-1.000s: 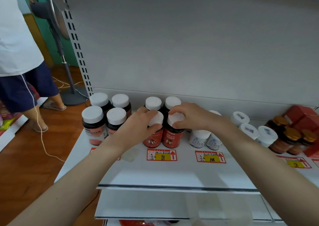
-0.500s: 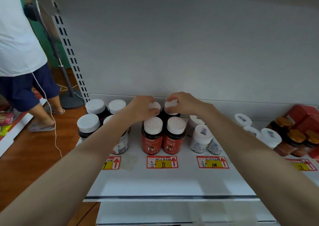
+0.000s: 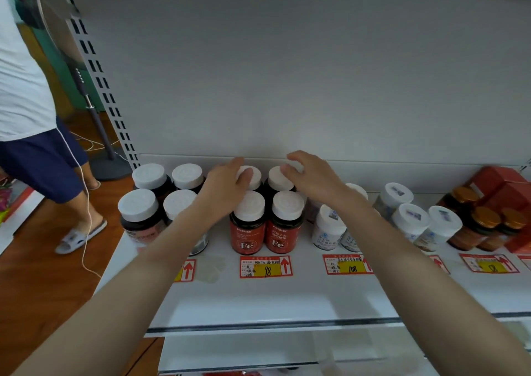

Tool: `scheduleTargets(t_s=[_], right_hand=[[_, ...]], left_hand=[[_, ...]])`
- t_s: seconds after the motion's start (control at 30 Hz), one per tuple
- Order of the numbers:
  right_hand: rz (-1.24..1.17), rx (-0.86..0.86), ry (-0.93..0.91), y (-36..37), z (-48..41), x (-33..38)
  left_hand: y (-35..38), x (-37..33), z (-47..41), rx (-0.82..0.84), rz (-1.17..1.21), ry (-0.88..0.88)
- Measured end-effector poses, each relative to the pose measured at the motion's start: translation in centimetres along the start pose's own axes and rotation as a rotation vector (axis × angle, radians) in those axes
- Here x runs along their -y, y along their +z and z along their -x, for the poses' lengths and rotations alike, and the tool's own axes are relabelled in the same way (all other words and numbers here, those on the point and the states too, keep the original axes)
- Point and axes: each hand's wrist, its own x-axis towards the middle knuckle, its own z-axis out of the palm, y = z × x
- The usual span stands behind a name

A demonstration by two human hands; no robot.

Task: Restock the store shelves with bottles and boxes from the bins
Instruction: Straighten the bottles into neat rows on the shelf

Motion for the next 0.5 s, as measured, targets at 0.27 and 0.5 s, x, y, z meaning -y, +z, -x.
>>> scheduleTargets(t_s=[0.27,0.5], right_hand=[[-0.108,0.019,0.089,3.0,2.8,-0.5],[-0.064,0.045,0.108,3.3,2.8,-0.6]], left_hand=[[1.6,0.4,2.2,0.043,0.170,-0.021],[1.6,0.7,2.1,0.043,0.142,-0.004]])
